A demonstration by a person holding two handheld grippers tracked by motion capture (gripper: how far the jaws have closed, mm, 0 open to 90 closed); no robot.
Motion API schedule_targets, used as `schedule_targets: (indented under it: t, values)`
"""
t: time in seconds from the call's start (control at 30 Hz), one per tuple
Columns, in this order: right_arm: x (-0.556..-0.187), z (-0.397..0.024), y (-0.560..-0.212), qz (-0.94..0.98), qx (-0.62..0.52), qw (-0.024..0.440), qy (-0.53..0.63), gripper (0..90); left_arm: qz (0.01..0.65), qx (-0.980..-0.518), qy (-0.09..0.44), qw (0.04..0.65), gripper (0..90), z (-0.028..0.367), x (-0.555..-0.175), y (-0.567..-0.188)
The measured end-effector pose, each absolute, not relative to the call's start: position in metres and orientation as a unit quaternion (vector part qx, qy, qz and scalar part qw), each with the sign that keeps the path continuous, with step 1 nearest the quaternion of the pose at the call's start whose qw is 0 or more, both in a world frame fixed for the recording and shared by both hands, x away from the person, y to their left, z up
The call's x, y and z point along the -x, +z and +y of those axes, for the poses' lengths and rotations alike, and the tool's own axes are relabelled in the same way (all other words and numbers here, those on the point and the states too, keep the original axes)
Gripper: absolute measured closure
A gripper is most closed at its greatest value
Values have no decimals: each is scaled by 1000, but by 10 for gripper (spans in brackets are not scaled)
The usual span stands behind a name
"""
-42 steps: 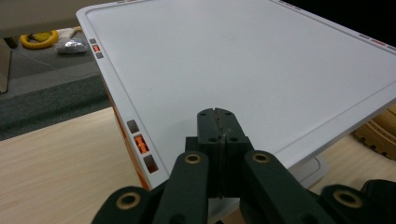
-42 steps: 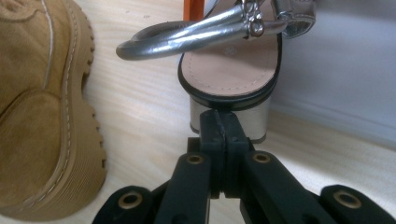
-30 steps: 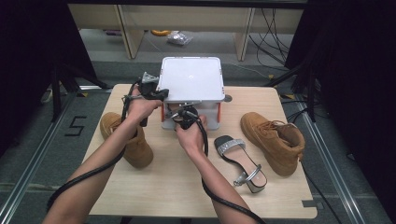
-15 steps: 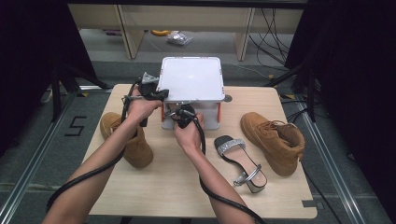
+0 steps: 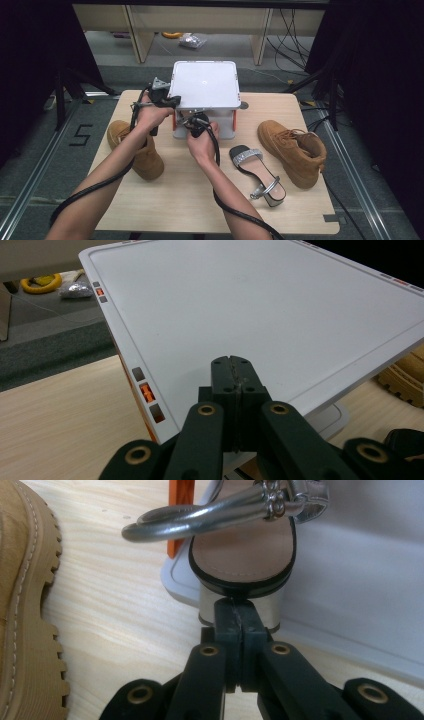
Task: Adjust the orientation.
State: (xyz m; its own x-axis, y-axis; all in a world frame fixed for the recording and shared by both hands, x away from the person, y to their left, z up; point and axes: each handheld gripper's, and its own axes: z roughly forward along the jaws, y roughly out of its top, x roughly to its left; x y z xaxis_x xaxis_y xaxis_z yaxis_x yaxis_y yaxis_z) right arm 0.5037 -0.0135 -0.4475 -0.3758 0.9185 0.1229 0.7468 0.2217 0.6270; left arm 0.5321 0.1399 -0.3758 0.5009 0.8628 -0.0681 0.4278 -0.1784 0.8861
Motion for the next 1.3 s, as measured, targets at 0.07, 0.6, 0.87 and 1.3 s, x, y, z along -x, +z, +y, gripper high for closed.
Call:
schedule_targets:
  t: [0.07, 0.6, 0.87, 1.3]
  values:
    - [-504, -14, -449, 769, -542, 139, 309, 900, 441, -731, 234, 465, 897, 140, -532, -376]
    - [-510, -8, -453, 766, -545, 148, 308, 900, 442, -731, 234, 463, 897, 139, -532, -376]
    - [-512, -5, -456, 766, -547, 143, 305, 900, 441, -732, 234, 463, 897, 139, -531, -376]
    - [-513, -10, -465, 769, -547, 148, 295, 900, 441, -732, 235, 462, 896, 139, -531, -375]
